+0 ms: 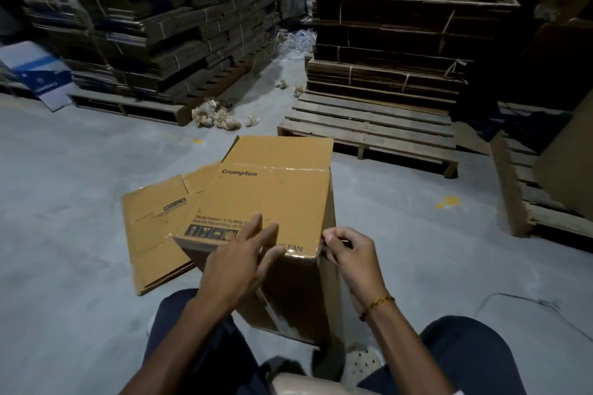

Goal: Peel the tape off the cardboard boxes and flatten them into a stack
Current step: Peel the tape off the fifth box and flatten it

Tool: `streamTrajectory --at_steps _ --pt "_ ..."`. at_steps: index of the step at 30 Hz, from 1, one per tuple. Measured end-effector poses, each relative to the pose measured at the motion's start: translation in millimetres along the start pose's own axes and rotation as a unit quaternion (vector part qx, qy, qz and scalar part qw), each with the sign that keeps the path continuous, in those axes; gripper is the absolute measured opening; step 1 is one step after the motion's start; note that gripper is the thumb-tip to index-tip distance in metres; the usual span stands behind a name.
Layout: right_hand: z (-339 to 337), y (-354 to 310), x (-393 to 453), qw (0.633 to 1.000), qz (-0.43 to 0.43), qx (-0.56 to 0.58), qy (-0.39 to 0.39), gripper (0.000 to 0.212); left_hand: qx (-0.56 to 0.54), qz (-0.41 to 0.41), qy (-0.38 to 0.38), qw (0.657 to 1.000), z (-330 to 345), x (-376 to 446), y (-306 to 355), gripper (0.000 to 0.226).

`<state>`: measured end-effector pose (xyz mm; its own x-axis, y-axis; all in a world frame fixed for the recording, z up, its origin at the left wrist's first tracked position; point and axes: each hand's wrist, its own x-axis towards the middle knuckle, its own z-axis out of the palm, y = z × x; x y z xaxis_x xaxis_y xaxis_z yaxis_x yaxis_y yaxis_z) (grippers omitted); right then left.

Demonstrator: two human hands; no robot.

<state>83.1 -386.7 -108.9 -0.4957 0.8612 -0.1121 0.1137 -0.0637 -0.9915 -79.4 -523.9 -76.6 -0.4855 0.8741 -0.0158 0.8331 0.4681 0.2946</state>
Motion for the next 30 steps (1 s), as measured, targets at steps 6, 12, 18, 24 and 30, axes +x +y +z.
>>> streamTrajectory --at_steps 6,12,18,24,30 --pt "6.0 -1.4 -27.0 0.996 -0.061 -0.058 -0.029 0.025 0.009 -0.006 0.037 0.999 19.8 -5.0 -17.9 0.080" --pt "21.1 -5.4 -32.4 0.998 -0.023 -0.016 0.052 0.010 -0.079 0.009 0.097 0.992 35.9 -3.2 -22.9 0.075" --pt "18.2 -29.6 -17.3 0.996 0.086 0.011 -0.006 0.020 -0.094 0.021 0.124 0.988 42.5 -4.3 -22.5 0.072" --pt "9.9 -39.1 -16.4 0.993 0.116 0.012 -0.030 0.021 -0.005 0.003 0.114 0.994 49.4 1.0 -12.8 0.074" --pt "10.6 -24.2 -35.6 0.995 0.080 0.063 -0.003 0.021 -0.037 -0.005 0.124 0.992 46.5 5.1 -11.5 0.075"
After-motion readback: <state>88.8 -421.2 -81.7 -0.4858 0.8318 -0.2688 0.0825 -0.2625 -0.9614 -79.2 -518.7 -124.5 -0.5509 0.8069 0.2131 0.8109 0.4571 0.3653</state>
